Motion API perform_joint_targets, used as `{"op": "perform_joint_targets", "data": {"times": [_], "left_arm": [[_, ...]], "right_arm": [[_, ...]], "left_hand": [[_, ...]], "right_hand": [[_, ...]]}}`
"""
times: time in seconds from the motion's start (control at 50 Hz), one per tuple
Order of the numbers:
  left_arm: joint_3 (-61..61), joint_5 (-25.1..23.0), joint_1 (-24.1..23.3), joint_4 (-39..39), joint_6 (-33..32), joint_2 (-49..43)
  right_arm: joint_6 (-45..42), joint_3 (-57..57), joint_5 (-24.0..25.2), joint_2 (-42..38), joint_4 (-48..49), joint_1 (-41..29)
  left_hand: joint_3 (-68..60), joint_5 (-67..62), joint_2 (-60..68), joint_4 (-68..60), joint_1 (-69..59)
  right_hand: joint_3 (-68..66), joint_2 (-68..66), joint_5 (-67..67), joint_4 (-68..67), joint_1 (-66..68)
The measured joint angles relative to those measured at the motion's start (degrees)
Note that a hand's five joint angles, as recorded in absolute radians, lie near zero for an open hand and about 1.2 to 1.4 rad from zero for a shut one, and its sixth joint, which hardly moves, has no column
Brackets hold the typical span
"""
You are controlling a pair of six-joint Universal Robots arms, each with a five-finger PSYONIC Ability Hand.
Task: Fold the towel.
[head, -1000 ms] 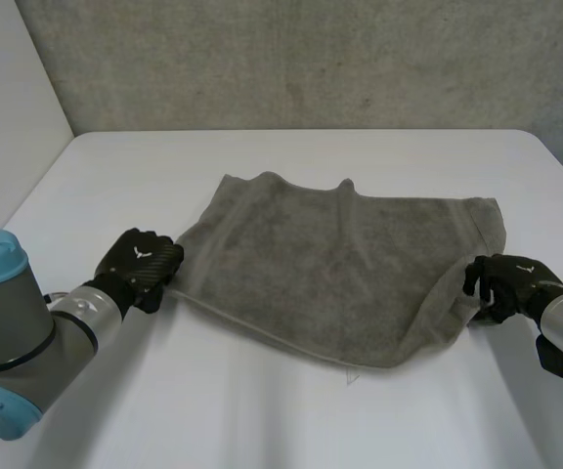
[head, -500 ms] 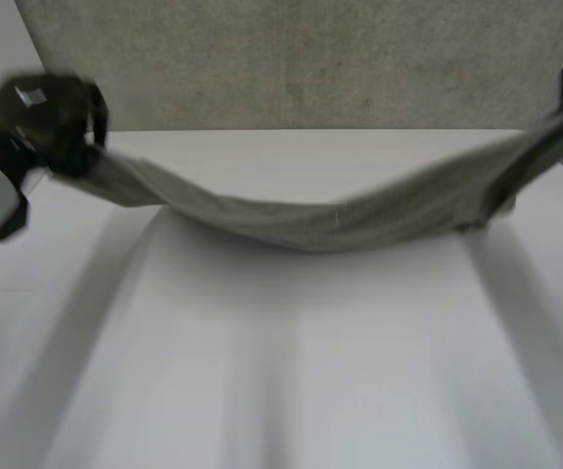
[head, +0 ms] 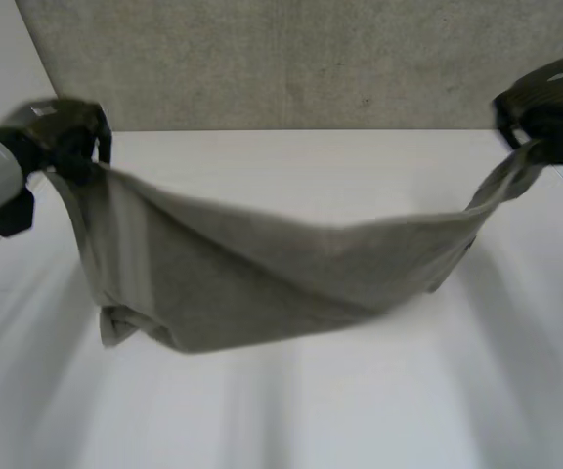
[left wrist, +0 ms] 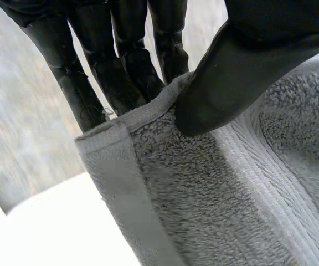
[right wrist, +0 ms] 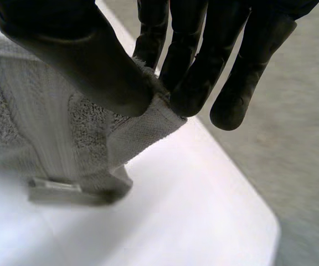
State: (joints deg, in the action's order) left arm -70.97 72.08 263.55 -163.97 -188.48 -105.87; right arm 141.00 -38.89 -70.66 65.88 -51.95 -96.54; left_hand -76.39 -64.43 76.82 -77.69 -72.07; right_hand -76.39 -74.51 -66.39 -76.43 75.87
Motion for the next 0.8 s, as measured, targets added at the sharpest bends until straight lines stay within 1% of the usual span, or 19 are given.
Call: {"op": "perform_joint_targets", "data": {"times": [0.1,0.18,0.22,0.26,0.3,0.36,0.4,0.42,0.46,0.54,0.58,0.62,0.66,0.68,0.7,0.72,0.8], "left_arm": [[5.31,0.50,-0.14,1.25,-3.78,-7.83],[13.92,1.39,-0.52,1.34,-4.99,-13.53],[19.66,2.18,-0.79,1.19,-4.89,-16.03],[27.50,3.57,-1.03,-0.08,-3.64,-18.01],[32.50,4.54,-1.14,-1.62,-2.18,-18.74],[40.35,5.81,-1.30,-6.77,2.19,-18.49],[43.65,6.15,-1.30,-10.90,6.12,-17.53],[44.16,6.17,-1.29,-11.83,7.07,-17.25],[45.46,5.94,-1.17,-15.73,11.75,-15.80],[43.95,4.69,-0.74,-19.16,17.60,-14.20],[40.22,3.24,-0.28,-20.06,20.03,-13.69],[36.34,2.03,0.16,-20.32,20.92,-13.40],[31.80,0.89,0.69,-20.44,20.94,-13.30],[30.20,0.50,0.88,-20.40,20.72,-13.26],[26.16,-0.35,1.36,-20.43,19.91,-13.35],[24.32,-0.72,1.57,-20.46,19.41,-13.39],[11.85,-3.05,2.94,-21.30,14.35,-13.72]], "right_arm": [[-1.11,1.48,-1.00,-5.94,2.86,-4.23],[-1.53,7.89,-4.43,-11.43,7.87,-6.67],[-1.57,13.84,-7.11,-14.64,11.37,-7.93],[-1.25,24.13,-10.38,-18.43,17.17,-9.42],[-0.88,30.37,-11.92,-20.28,20.96,-10.22],[1.50,42.13,-14.08,-22.48,30.66,-11.34],[4.01,46.64,-14.69,-22.86,36.14,-11.42],[4.62,47.27,-14.75,-22.84,37.14,-11.37],[7.39,48.69,-14.76,-22.39,40.53,-10.92],[10.25,46.41,-14.08,-21.39,40.90,-9.94],[10.66,42.27,-13.01,-21.00,37.67,-9.43],[10.39,39.63,-12.24,-20.78,35.19,-9.25],[8.92,34.15,-10.45,-20.57,30.07,-9.07],[8.50,32.91,-9.99,-20.51,28.97,-9.04],[7.00,28.71,-8.59,-20.46,25.79,-8.97],[6.45,27.20,-8.08,-20.45,24.78,-8.93],[2.13,13.43,-4.32,-19.87,18.97,-8.33]], "left_hand": [[0.00,0.00,0.00,0.00,0.00],[0.00,0.00,0.00,0.00,0.00],[0.00,0.00,0.00,0.00,0.00],[-0.06,0.00,0.00,0.00,-0.23],[-0.11,0.00,0.00,0.00,-0.25],[-0.22,0.00,0.02,0.00,-0.26],[-0.23,0.00,0.13,0.00,-0.26],[-0.23,0.00,0.13,0.00,-0.26],[-0.23,0.00,0.13,0.00,-0.26],[-0.23,0.00,0.13,-0.01,-0.26],[-0.24,0.00,0.13,-0.01,-0.26],[-0.24,0.00,0.13,-0.01,-0.26],[-0.24,0.00,0.13,-0.01,-0.26],[-0.24,0.00,0.13,-0.01,-0.26],[-0.25,0.00,0.13,-0.01,-0.26],[-0.25,0.00,0.13,-0.01,-0.26],[-0.25,0.00,0.13,-0.01,-0.26]], "right_hand": [[0.00,0.00,0.00,0.00,0.00],[-0.01,0.00,0.00,0.00,0.00],[-0.01,0.00,0.00,0.00,0.03],[-0.01,0.00,0.00,0.00,0.03],[-0.01,0.00,0.00,0.00,0.01],[-0.02,-0.01,0.00,0.00,0.05],[-0.02,-0.01,0.00,0.00,0.06],[-0.02,-0.01,0.00,0.00,0.05],[-0.03,-0.01,0.00,0.00,0.10],[-0.03,-0.01,-0.18,0.00,0.11],[-0.03,-0.05,-0.27,0.00,0.11],[-0.03,-0.24,-0.27,0.00,0.12],[-0.04,-0.24,-0.27,0.00,0.16],[-0.04,-0.24,-0.27,0.00,0.15],[-0.05,-0.24,-0.27,0.00,0.17],[-0.05,-0.24,-0.27,0.00,0.15],[-0.06,-0.24,-0.27,0.00,0.17]]}}
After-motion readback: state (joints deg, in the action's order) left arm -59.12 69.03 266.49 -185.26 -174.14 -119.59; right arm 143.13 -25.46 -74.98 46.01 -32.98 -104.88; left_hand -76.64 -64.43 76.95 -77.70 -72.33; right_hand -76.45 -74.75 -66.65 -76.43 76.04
